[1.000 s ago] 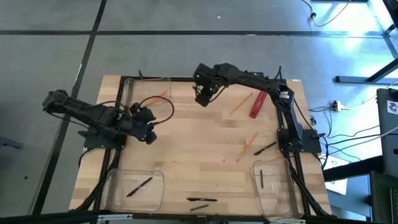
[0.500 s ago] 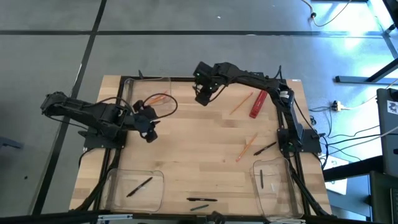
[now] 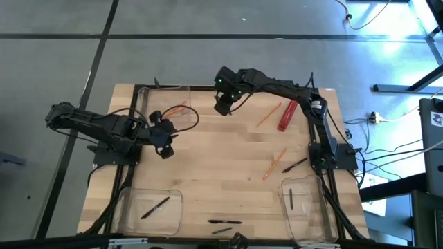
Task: Sort crayons/erasers/pens/pencils in bins
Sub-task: Put the black pen into the bottom left transparent bin
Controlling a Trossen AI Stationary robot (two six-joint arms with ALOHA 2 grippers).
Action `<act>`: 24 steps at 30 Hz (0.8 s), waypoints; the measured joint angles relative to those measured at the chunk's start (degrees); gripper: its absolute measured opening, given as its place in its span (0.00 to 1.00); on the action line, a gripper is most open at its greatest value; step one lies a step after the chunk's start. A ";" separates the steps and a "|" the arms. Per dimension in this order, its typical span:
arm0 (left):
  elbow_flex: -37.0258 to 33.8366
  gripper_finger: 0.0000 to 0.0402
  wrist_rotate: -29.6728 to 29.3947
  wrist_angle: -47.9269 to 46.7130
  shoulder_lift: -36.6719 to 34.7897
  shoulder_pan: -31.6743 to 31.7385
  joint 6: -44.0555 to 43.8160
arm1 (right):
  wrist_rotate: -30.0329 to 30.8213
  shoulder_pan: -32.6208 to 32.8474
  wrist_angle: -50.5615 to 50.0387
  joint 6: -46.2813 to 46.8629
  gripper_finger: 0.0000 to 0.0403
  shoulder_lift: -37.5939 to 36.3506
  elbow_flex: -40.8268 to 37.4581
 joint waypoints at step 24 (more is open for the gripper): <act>0.00 0.22 1.39 -0.10 0.00 5.04 0.38 | 0.35 -2.78 -1.28 4.81 0.45 12.33 -0.02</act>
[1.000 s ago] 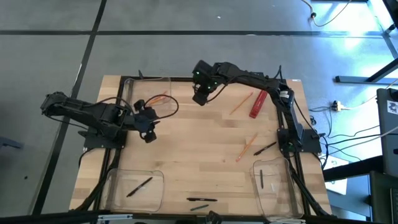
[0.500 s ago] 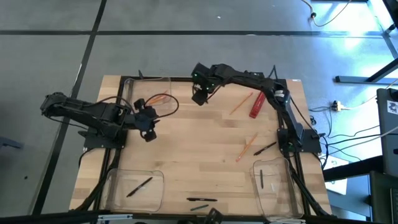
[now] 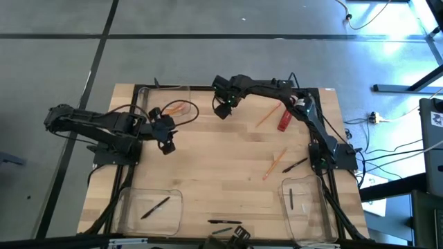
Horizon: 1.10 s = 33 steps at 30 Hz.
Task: Sort crayons/erasers/pens/pencils in bins
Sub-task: Put the black pen into the bottom left transparent bin
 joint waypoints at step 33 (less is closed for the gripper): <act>0.00 0.22 0.22 -0.01 0.00 2.09 1.49 | -2.47 -0.59 1.00 -5.19 0.45 5.59 0.15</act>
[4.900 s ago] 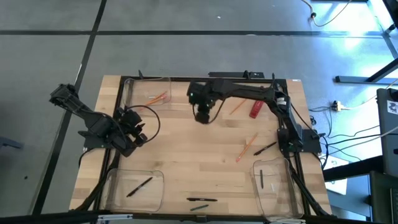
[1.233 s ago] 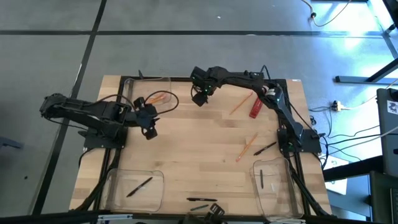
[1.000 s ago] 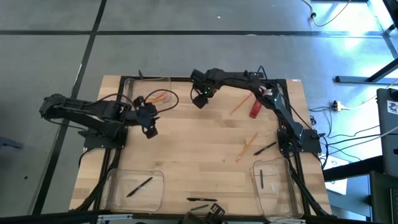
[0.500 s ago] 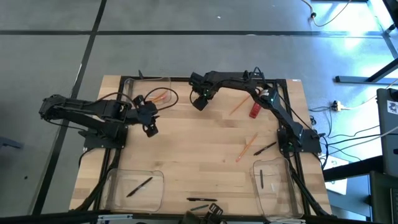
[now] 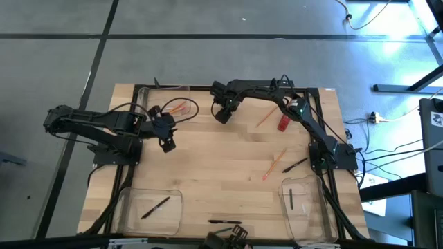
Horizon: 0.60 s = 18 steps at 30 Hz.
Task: Sort crayons/erasers/pens/pencils in bins
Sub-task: Put the black pen into the bottom left transparent bin
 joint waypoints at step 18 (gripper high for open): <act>0.00 0.22 -0.02 0.00 0.00 0.00 0.04 | 0.46 -0.66 -1.16 0.10 0.22 0.33 0.04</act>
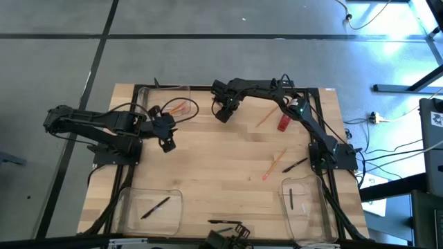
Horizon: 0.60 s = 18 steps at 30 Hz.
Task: Sort crayons/erasers/pens/pencils in bins
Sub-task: Put the black pen into the bottom left transparent bin
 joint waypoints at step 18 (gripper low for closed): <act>0.00 0.22 0.00 0.00 0.00 0.00 0.00 | -0.17 -0.13 -2.30 0.12 0.13 0.00 -0.09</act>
